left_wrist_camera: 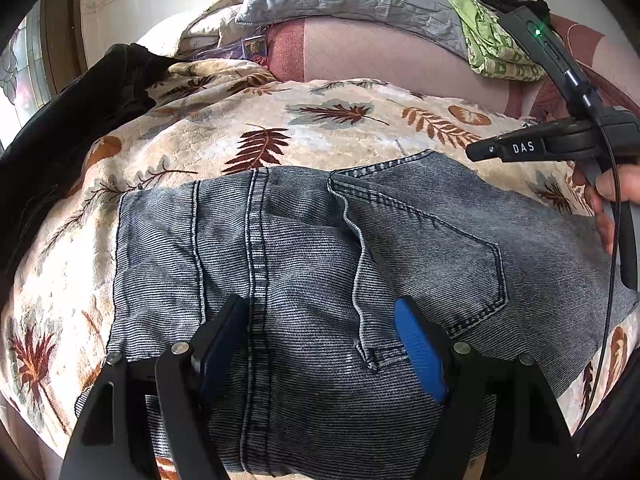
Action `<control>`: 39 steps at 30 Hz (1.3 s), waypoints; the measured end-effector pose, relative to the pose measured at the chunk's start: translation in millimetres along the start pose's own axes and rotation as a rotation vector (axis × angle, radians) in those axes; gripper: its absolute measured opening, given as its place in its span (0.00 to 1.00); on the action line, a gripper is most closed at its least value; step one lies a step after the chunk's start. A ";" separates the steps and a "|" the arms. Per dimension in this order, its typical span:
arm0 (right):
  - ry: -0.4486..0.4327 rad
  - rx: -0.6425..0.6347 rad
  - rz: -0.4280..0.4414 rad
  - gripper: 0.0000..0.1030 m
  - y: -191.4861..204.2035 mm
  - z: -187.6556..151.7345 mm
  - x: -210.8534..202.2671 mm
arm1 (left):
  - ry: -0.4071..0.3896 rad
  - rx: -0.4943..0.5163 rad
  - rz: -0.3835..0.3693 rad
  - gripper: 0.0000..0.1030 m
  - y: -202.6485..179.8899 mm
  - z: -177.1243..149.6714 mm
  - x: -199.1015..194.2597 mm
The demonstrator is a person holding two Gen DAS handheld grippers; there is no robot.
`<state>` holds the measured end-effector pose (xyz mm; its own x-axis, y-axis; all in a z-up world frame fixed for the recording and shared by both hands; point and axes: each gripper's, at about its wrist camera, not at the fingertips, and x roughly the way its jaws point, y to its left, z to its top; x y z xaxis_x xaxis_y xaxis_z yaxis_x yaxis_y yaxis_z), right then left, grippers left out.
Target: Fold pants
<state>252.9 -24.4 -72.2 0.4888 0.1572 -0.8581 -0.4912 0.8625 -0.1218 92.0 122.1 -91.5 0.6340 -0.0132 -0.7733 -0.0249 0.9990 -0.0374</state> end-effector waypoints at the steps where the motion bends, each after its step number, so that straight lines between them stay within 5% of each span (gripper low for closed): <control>1: -0.003 0.018 -0.004 0.05 -4.3 2.4 0.6 | 0.000 0.001 0.000 0.75 -0.1 0.1 0.2; 3: -0.011 0.023 -0.022 0.05 -10.2 7.9 4.6 | -0.001 0.004 -0.001 0.75 -0.2 -0.1 0.3; 6: 0.013 0.078 0.122 0.06 -18.7 13.5 9.6 | 0.000 -0.001 -0.010 0.75 1.0 0.4 0.3; 8: 0.018 0.061 0.212 0.30 -11.9 10.1 3.3 | 0.001 -0.005 -0.015 0.75 2.0 0.6 0.4; 9: 0.023 0.039 0.238 0.67 -6.6 7.2 0.1 | 0.001 -0.005 -0.016 0.75 2.2 0.6 0.5; 10: 0.018 0.021 0.233 0.86 -0.7 4.4 -2.5 | 0.001 -0.005 -0.017 0.75 2.2 0.6 0.5; 14: 0.019 -0.060 0.165 0.84 14.2 6.4 3.7 | 0.003 -0.009 -0.020 0.75 2.5 1.6 1.2; 15: 0.037 -0.060 0.160 0.77 14.6 9.5 11.7 | 0.004 -0.010 -0.021 0.75 2.6 1.9 1.4; 18: 0.151 -0.069 0.172 0.02 16.2 16.7 42.0 | 0.003 -0.010 -0.026 0.75 3.2 1.7 1.1; 21: 0.153 -0.193 0.111 0.02 31.4 22.3 46.4 | 0.001 -0.003 -0.027 0.75 3.2 1.3 0.8; 28: 0.095 -0.213 -0.016 0.01 30.4 33.2 69.8 | 0.004 0.008 -0.017 0.77 -0.1 2.5 3.9; 34: -0.080 0.129 0.094 0.03 -31.7 27.3 12.9 | 0.000 0.011 -0.012 0.77 -1.1 1.3 3.5; 36: -0.105 0.216 0.203 0.06 -48.1 17.2 -11.8 | 0.001 0.010 -0.004 0.78 -2.2 1.7 3.9; 38: -0.035 0.267 0.345 0.23 -50.4 3.0 -15.6 | 0.001 0.009 0.003 0.78 -3.5 2.0 4.3; 39: 0.002 0.289 0.408 0.40 -49.4 -5.7 -10.7 | 0.001 0.009 0.006 0.78 -4.0 2.0 4.5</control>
<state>267.8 -71.4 -59.8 0.2973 0.5090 -0.8078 -0.4219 0.8290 0.3671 96.6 118.1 -93.6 0.6329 -0.0068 -0.7742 -0.0223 0.9994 -0.0270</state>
